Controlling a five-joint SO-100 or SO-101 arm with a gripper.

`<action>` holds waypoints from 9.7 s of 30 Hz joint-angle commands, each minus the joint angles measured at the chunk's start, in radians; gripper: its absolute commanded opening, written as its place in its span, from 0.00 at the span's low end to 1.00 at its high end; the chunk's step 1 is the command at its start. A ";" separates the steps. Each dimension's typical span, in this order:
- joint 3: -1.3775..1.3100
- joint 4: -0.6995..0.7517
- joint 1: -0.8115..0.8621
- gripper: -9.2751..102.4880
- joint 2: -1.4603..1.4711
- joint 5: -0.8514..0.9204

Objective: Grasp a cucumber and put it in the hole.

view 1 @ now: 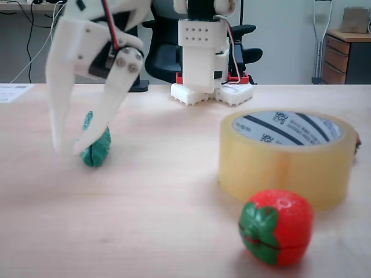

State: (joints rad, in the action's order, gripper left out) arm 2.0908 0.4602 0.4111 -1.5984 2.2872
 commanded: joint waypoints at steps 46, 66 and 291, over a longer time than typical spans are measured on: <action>0.137 0.193 0.120 0.29 -0.086 0.268; 0.130 0.334 0.130 0.11 -0.023 0.265; 0.986 0.953 -0.350 0.08 -1.773 -0.733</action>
State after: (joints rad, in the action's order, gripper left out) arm 3.0741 1.4159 0.0537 -3.3702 1.5555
